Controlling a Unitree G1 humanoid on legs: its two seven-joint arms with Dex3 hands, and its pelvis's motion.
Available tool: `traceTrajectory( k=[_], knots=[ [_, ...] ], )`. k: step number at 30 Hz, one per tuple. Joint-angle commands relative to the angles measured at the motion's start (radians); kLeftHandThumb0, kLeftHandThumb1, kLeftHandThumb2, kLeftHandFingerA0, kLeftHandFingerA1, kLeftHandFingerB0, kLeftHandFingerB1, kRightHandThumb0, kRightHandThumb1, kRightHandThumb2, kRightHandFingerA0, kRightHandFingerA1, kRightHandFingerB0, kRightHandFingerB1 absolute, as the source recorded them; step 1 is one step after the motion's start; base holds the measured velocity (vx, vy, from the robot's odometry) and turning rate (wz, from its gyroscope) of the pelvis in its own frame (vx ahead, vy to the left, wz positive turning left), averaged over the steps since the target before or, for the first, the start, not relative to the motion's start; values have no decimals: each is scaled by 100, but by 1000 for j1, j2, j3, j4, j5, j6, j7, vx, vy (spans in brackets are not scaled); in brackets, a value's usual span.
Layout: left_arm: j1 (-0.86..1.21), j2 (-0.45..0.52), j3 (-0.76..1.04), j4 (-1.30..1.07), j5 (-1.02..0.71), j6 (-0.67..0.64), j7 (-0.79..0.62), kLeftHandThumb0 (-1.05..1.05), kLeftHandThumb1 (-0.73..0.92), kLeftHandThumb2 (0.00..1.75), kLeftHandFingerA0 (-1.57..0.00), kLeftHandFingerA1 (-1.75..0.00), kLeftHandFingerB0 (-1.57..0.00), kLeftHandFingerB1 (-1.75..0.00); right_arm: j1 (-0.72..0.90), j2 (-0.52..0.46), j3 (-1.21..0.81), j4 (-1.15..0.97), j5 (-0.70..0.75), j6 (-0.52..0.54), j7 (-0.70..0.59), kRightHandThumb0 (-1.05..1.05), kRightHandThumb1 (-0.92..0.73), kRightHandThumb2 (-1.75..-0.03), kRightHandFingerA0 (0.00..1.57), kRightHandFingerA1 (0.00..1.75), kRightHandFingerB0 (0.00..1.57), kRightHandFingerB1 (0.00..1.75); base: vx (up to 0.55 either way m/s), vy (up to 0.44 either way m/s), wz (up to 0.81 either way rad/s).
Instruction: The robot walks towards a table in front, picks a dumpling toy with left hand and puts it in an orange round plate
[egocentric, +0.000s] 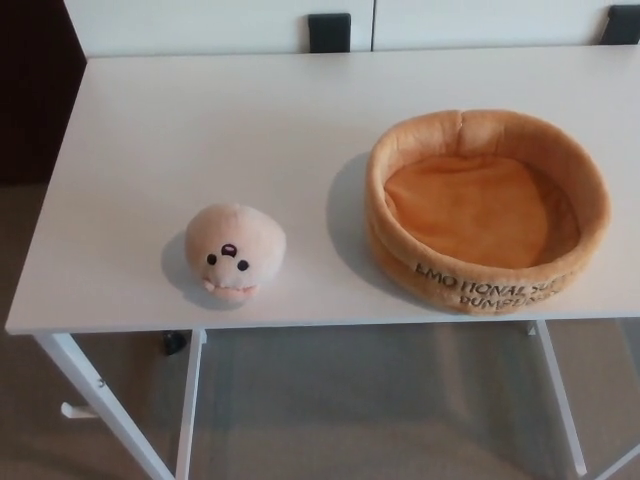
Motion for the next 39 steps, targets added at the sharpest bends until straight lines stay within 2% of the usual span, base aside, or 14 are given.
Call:
traceTrajectory(
  k=[1, 2, 3, 4, 5, 6, 11, 13, 16, 17, 21, 29, 30, 39],
  knots=[
    [261, 104, 298, -865, -312, -64, -81, -49, 45, 67, -22, -37, -20, -37, 11, -9, 7, -2, -10, -7, -13, -43, -59, -81, 64, 59, 33, 45, 0, 0, 0],
    [263, 100, 302, -873, -311, -57, -84, -49, 45, 67, -22, -37, -20, -37, 11, -9, 7, -2, -10, -7, -13, -43, -59, -81, 64, 59, 33, 45, 0, 0, 0],
    [207, 180, 395, -1028, -392, 22, -113, -46, 44, 61, -15, -36, -15, -32, 9, -5, 4, -1, -7, 0, -12, -33, -71, -62, 68, 49, 36, 33, 0, 0, 0],
    [151, 240, 449, -1115, -427, 75, -133, -26, 31, 85, -1, -50, 0, -47, 8, -2, 3, -1, -5, 3, -11, -34, -71, -61, 66, 51, 38, 33, 0, 0, 0],
    [110, 272, 466, -1139, -427, 98, -145, -26, 31, 85, -1, -50, 0, -47, 6, -1, 4, -1, -4, 3, -10, -34, -71, -61, 66, 51, 38, 33, 0, 0, 0],
    [89, 288, 471, -1155, -437, 120, -155, -33, 42, 52, -10, -29, -14, -27, 6, 0, 3, -2, -4, 2, -10, -33, -71, -61, 66, 51, 37, 33, 0, 0, 0],
    [71, 292, 486, -1195, -453, 174, -175, -33, 42, 52, -10, -29, -14, -27, 7, -1, 4, -2, -2, 1, -10, -33, -71, -61, 66, 51, 37, 33, 0, 0, 0],
    [-134, 476, 421, -1273, -473, 382, -255, -33, 37, 63, -5, -20, -6, -25, 9, -4, 13, 5, -14, 3, -14, -35, -72, -61, 65, 49, 36, 32, 0, 0, 0],
    [-163, 488, 412, -1292, -476, 425, -258, -33, 37, 63, -5, -20, -6, -25, 3, -5, 16, 5, -15, 3, -15, -35, -72, -61, 65, 49, 36, 32, 0, 0, 0],
    [-267, 517, 328, -1290, -425, 429, -278, -33, 26, 63, 0, -18, -5, -25, 12, -7, 6, 4, -5, 0, -11, -33, -71, -61, 68, 51, 37, 33, 0, 0, 0],
    [-419, 562, 199, -1312, -313, 505, -316, -38, 29, 65, 0, -21, -6, -29, 17, -13, 0, -2, 5, -3, 3, -34, -71, -62, 65, 49, 35, 32, 0, 0, 0],
    [-685, 545, -31, -1291, -163, 622, -398, -47, 33, 71, 0, -20, -4, -27, 9, -9, 14, 1, -8, 9, -6, -34, -72, -61, 67, 49, 36, 32, 0, 0, 0],
    [-732, 539, -88, -1296, -128, 662, -430, -53, 35, 74, 0, -16, -2, -24, 25, -12, 18, -3, -11, -4, -6, -44, -60, -83, 60, 58, 33, 45, 0, 0, 0],
    [-1001, 337, -471, -1122, 233, 765, -561, -60, 40, 76, 0, 0, 0, -9, 40, -13, 8, -8, 4, -10, 7, -43, -62, -86, 59, 59, 36, 47, 0, 0, 0]
  ],
)
